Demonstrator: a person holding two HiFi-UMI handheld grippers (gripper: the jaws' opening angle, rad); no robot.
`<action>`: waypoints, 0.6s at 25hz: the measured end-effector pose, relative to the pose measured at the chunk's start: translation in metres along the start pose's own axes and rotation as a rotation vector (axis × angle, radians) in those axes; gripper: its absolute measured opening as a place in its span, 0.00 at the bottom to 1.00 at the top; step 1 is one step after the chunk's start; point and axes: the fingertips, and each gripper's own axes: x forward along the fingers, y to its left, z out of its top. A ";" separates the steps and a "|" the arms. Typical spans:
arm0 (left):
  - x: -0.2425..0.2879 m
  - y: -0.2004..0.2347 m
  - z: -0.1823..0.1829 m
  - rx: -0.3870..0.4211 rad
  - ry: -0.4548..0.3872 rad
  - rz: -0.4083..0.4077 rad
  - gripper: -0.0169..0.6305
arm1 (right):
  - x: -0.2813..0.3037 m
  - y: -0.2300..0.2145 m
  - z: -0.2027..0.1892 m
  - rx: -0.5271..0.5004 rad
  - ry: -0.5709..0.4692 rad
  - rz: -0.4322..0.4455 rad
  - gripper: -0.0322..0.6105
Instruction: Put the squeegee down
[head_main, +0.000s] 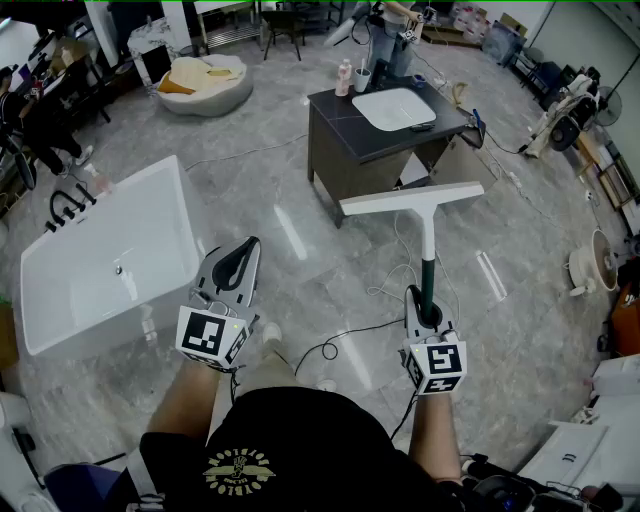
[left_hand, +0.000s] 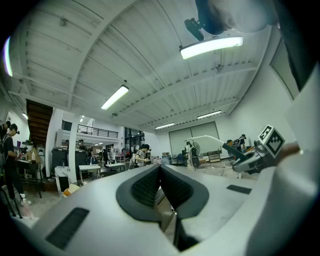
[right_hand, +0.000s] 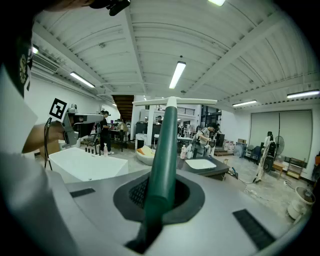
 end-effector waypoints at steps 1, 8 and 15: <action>0.001 -0.002 0.002 0.001 -0.002 0.001 0.06 | 0.001 -0.001 0.004 0.002 -0.009 0.001 0.09; 0.011 -0.015 0.007 0.023 0.010 -0.017 0.06 | 0.011 -0.003 0.015 -0.006 -0.021 0.037 0.09; 0.038 0.033 -0.018 0.021 0.051 -0.006 0.06 | 0.068 -0.005 0.035 0.016 -0.040 0.020 0.10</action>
